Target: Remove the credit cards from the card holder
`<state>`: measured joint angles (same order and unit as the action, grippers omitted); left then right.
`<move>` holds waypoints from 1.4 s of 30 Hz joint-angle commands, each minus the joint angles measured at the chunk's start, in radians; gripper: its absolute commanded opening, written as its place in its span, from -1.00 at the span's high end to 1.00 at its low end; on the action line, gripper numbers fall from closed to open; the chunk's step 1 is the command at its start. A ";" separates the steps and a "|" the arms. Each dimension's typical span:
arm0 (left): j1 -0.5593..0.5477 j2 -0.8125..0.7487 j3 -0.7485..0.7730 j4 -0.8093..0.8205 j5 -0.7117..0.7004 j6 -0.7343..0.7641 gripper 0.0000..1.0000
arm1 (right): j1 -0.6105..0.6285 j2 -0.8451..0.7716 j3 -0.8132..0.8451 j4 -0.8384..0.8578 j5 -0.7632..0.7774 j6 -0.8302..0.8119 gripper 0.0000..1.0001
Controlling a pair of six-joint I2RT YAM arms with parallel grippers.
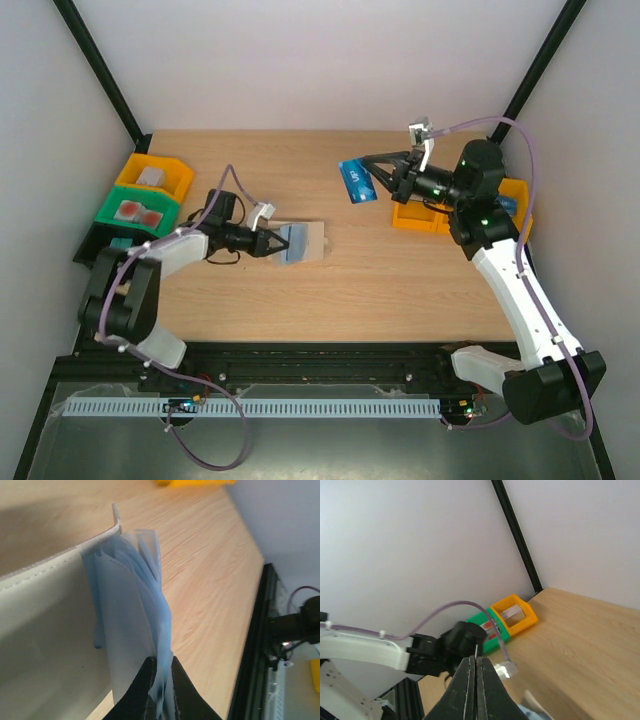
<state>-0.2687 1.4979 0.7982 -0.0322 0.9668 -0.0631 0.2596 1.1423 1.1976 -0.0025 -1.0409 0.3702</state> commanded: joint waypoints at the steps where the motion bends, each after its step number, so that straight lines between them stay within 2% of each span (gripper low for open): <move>1: 0.008 0.139 0.073 -0.068 -0.084 0.026 0.88 | 0.001 -0.055 -0.063 0.163 0.016 0.152 0.97; 4: 0.011 0.126 0.064 -0.041 -0.151 0.019 0.67 | 0.000 -0.068 -0.085 0.165 0.030 0.156 0.97; 9: 0.051 0.080 -0.008 0.014 -0.302 -0.074 0.15 | -0.001 -0.062 -0.093 0.187 0.054 0.188 0.97; 15: 0.107 -0.015 -0.052 0.014 -0.323 -0.066 -0.09 | -0.027 -0.025 -0.022 0.074 0.201 0.138 0.97; 20: 0.112 -0.157 -0.056 0.001 -0.297 -0.005 -0.31 | -0.166 0.009 -0.008 0.062 0.310 0.226 0.97; 25: 0.111 -0.274 -0.080 0.046 -0.297 -0.016 -0.55 | -0.432 -0.006 -0.145 0.253 0.406 0.506 0.97; 28: 0.111 -0.315 -0.121 0.122 -0.316 -0.101 -0.64 | -0.560 0.000 -0.227 0.336 0.536 0.642 0.97; 31: 0.112 -0.345 -0.156 0.176 -0.336 -0.164 -0.69 | -0.633 0.022 -0.279 0.381 0.675 0.724 0.97; 36: 0.112 -0.392 -0.178 0.183 -0.400 -0.162 -0.73 | -0.656 0.062 -0.323 0.423 0.959 0.774 0.97; 42: 0.123 -0.422 -0.200 0.198 -0.416 -0.162 -0.99 | -0.666 0.151 -0.395 0.483 1.203 0.863 0.97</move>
<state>-0.1577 1.1053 0.6193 0.1238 0.5735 -0.2192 -0.3939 1.2388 0.8551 0.3801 -0.0788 1.1484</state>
